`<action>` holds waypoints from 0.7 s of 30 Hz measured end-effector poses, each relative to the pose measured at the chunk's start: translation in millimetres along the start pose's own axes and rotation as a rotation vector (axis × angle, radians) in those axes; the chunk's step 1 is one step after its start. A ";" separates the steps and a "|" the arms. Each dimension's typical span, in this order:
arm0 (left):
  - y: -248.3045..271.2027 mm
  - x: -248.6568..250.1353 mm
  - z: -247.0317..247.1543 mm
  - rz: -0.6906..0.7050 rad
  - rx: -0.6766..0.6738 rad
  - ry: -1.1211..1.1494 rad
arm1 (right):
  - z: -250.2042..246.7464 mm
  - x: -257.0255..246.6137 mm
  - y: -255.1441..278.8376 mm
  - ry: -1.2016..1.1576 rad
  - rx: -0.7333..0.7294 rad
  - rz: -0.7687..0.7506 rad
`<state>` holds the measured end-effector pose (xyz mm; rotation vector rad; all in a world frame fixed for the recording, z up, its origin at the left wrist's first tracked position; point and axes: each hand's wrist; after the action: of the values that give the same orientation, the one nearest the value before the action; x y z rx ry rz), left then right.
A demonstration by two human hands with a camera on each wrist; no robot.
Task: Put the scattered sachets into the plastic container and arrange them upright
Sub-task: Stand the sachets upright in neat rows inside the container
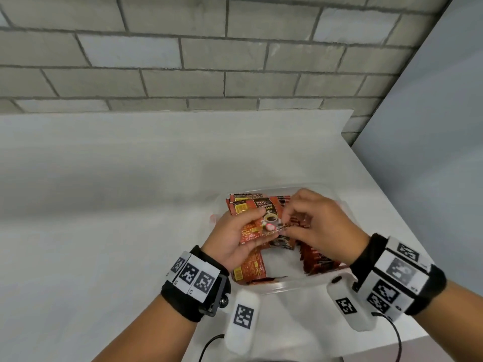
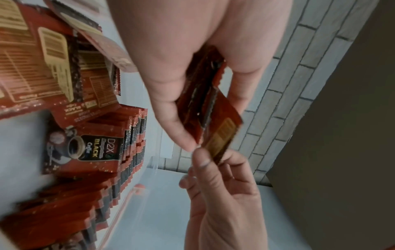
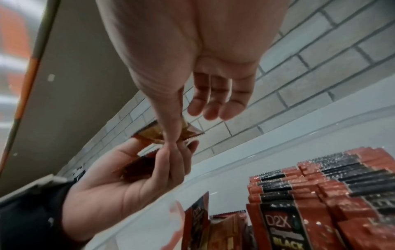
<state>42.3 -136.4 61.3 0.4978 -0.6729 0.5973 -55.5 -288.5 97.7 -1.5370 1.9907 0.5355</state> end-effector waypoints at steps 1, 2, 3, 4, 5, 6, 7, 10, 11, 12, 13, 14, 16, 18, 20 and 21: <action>-0.2 -1.0 1.2 0.015 0.007 -0.030 | 0.1 2.0 1.5 0.022 -0.048 0.020; -0.7 -2.0 2.0 0.033 0.019 -0.059 | -1.3 3.2 2.5 0.018 -0.068 0.038; -0.7 -2.7 2.6 0.046 0.033 -0.081 | -3.3 4.3 2.8 -0.008 -0.058 0.049; -0.8 -3.5 3.3 0.056 0.036 -0.103 | -5.7 4.7 2.2 -0.033 -0.021 0.055; -0.9 -4.7 3.3 0.062 0.034 -0.127 | -8.3 4.8 1.3 -0.039 0.027 0.064; -0.3 -5.8 4.1 0.066 0.025 -0.151 | -10.4 5.1 0.0 -0.025 0.066 0.077; 0.8 -6.3 5.7 0.070 0.010 -0.170 | -11.9 4.7 -1.7 -0.002 0.082 0.090; 4.4 -8.2 10.9 0.098 -0.055 -0.214 | -12.9 -0.4 -6.1 0.044 0.015 0.140; 5.3 -8.3 12.6 0.107 -0.068 -0.228 | -13.3 -2.4 -6.9 0.039 -0.022 0.163; 5.9 -8.0 14.0 0.115 -0.071 -0.242 | -14.8 -3.9 -8.1 0.022 -0.056 0.184; 6.2 -7.7 14.1 0.122 -0.062 -0.252 | -17.1 -4.3 -9.3 0.001 -0.087 0.201; 6.4 -7.1 14.3 0.134 -0.042 -0.252 | -20.0 -3.9 -10.5 -0.013 -0.122 0.216; 5.4 -5.4 10.4 0.163 0.050 -0.239 | -25.2 -0.5 -13.0 0.006 -0.193 0.240; 3.9 -3.6 5.4 0.179 0.133 -0.218 | -27.0 5.9 -15.8 0.084 -0.229 0.264; 3.3 -2.7 2.2 0.198 0.156 -0.209 | -24.4 12.9 -19.6 0.194 -0.260 0.302; 2.9 -2.5 1.2 0.204 0.158 -0.214 | -21.8 15.4 -21.8 0.257 -0.284 0.319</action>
<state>38.4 -135.8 61.0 0.6511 -0.8905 0.8006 -41.4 -319.1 105.0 -1.5187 2.4677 0.8123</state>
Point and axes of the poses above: each hand's wrist, its own y-axis away from the middle knuckle, its own z-axis out of the palm, x = y × z, and after that the axes turned 9 degrees about z, right-handed
